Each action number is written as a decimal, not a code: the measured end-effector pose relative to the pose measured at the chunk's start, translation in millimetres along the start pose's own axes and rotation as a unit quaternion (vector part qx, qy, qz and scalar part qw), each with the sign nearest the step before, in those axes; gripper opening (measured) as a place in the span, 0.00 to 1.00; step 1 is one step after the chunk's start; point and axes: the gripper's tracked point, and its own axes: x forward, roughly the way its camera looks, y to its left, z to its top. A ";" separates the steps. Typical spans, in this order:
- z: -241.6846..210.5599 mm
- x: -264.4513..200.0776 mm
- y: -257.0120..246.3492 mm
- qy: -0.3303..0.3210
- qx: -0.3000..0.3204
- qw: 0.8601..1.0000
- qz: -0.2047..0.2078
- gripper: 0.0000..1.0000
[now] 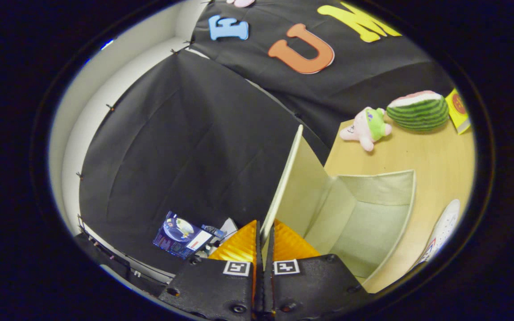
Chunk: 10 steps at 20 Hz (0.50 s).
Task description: Open the storage box then place both shoes into the box .Put the left shoe in first, then the right shoe, with the right side of both shoes facing outward in a uniform manner.
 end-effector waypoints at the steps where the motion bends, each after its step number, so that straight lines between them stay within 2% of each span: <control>1: 1.0 9.8 7.4 0.005 -0.006 1.000 -0.004 0.06; 3: 1.0 30.9 18.0 0.013 -0.022 1.000 -0.013 0.06; 7: -0.2 54.4 35.5 0.018 -0.077 0.996 -0.032 0.21; 10: 6.6 54.8 43.1 -0.003 -0.110 0.993 -0.043 0.59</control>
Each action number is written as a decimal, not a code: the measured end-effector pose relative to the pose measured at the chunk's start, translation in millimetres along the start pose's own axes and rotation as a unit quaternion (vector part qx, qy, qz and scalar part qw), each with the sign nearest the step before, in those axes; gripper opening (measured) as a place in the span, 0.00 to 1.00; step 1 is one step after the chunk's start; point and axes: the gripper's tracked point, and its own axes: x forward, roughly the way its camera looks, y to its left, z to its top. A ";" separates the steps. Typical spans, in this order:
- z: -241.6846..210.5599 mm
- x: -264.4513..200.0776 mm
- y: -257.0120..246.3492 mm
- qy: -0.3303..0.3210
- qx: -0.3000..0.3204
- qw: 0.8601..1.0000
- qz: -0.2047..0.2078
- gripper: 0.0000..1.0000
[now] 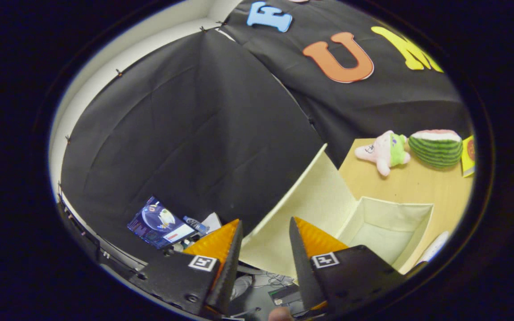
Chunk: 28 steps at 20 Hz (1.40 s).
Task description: Open the storage box then place both shoes into the box .Put the left shoe in first, then the right shoe, with the right side of both shoes facing outward in a uniform manner.
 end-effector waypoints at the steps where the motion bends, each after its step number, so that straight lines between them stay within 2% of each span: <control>1: 0.9 -2.7 -0.4 -0.006 -0.008 1.000 -0.007 0.72; 3: 3.1 -10.6 -4.8 -0.018 -0.024 0.999 -0.022 0.79; 10: -7.9 -74.4 -50.1 -0.053 -0.086 0.989 -0.112 0.88; 15: 2.8 -149.1 -100.0 -0.098 -0.159 0.955 -0.232 0.89; 17: -2.7 -180.4 -128.3 -0.096 -0.165 0.939 -0.286 0.97; 19: -18.3 -200.6 -158.1 -0.078 -0.153 0.931 -0.321 1.00; 20: -29.8 -206.2 -173.5 -0.062 -0.139 0.932 -0.330 1.00; 24: -81.9 -220.1 -225.3 0.010 -0.064 0.939 -0.339 1.00; 28: -124.1 -225.0 -274.0 0.065 -0.029 0.932 -0.356 1.00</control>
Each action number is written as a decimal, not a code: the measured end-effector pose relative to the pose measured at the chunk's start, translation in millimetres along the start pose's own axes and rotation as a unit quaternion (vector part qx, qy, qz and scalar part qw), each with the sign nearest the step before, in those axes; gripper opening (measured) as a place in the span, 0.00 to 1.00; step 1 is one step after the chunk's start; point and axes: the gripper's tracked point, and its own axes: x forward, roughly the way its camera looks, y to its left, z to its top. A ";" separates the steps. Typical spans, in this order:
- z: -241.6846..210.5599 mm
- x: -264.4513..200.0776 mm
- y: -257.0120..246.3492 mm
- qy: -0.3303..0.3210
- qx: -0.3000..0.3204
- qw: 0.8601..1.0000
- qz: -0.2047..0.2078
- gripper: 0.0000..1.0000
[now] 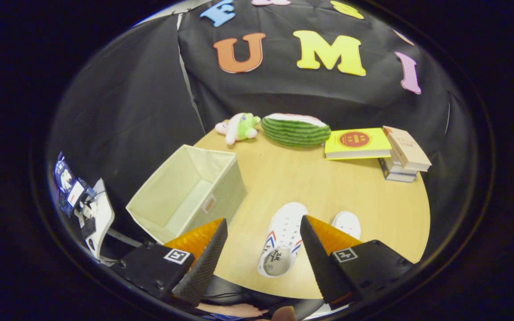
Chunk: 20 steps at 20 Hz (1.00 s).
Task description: Open the storage box then place both shoes into the box .Put the left shoe in first, then the right shoe, with the right side of both shoes facing outward in a uniform manner.
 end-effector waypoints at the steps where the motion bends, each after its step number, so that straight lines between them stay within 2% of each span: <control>1: -10.7 8.6 -7.9 0.014 0.002 1.000 -0.004 1.00; 6: -69.0 57.4 -44.3 0.093 0.014 0.995 -0.021 1.00; 9: -94.2 80.0 -56.8 0.128 0.051 0.990 -0.017 1.00; 17: -117.7 121.4 -66.8 0.183 0.089 0.979 0.003 0.94; 20: -120.4 127.4 -60.4 0.190 0.105 0.976 0.019 0.84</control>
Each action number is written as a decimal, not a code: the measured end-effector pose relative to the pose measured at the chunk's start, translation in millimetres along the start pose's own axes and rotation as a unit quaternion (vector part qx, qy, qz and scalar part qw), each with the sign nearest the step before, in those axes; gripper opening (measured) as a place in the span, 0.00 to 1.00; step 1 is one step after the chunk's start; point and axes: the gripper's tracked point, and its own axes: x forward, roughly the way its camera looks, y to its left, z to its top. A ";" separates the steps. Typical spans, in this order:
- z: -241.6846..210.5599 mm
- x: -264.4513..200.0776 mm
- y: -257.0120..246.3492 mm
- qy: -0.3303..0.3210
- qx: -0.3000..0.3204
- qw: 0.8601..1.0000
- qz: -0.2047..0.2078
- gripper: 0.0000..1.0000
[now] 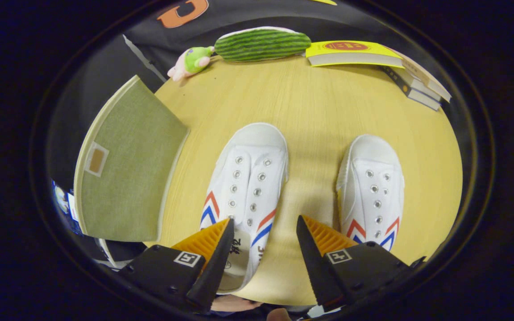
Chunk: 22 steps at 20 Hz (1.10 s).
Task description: Open the storage box then place both shoes into the box .Put the left shoe in first, then the right shoe, with the right side of both shoes facing outward in a uniform manner.
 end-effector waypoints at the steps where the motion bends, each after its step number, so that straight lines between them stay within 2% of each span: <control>1: -0.2 1.9 2.4 0.001 0.004 1.000 0.007 0.80; 3: -1.8 6.6 9.7 0.007 0.020 0.999 0.025 0.72; 4: -3.8 11.1 14.8 0.012 0.031 0.999 0.039 0.63; 8: -0.7 7.0 14.5 0.005 0.086 0.995 0.047 0.29; 12: 1.9 0.7 14.5 -0.004 0.138 0.988 0.067 0.07; 15: 3.4 -7.9 27.2 -0.010 0.152 0.985 0.079 0.06; 18: 12.0 -24.4 51.3 -0.020 0.168 0.979 0.109 0.06; 22: 27.5 -67.5 84.1 -0.049 0.175 0.974 0.135 0.06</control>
